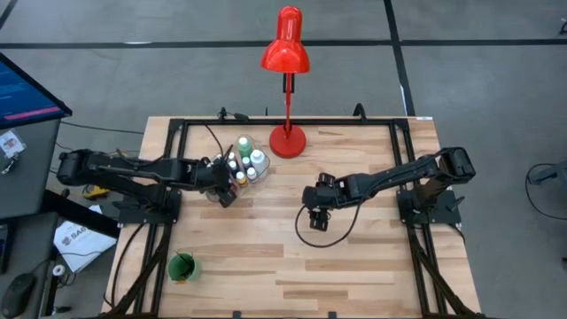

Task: Pick & Place Paint Supplies
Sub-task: Put the orange paint bottle into the transparent bin

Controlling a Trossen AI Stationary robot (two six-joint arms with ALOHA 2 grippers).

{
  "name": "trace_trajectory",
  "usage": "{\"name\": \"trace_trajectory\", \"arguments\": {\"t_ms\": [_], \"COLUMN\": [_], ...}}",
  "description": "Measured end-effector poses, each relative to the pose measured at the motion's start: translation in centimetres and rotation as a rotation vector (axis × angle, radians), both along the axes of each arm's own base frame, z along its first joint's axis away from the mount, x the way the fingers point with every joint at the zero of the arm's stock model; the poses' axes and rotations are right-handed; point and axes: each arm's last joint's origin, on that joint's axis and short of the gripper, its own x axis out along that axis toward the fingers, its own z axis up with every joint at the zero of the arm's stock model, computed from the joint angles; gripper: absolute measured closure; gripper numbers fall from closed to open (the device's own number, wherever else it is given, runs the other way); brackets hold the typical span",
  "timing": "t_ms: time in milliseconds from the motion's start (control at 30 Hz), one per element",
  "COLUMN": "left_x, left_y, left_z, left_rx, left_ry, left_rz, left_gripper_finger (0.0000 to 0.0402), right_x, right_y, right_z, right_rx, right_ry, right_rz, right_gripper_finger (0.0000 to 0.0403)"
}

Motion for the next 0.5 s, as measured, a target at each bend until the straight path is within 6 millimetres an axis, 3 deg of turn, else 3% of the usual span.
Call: {"name": "trace_trajectory", "arguments": {"t_ms": [300,500], "left_x": [0.6,1.2], "left_y": [-0.1,-0.1], "left_z": [-0.6,-1.1], "left_rx": [-0.027,-0.042], "left_ry": [0.02,0.03], "left_rz": [-0.018,-0.023], "left_gripper_finger": [0.0277,0.0282], "right_x": [0.1,0.1], "right_y": [0.0,0.0], "right_z": [0.0,0.1], "right_rx": [0.007,0.012], "right_ry": [-0.01,-0.019], "right_rz": [-0.011,-0.018], "right_gripper_finger": [0.0137,0.0137]}}
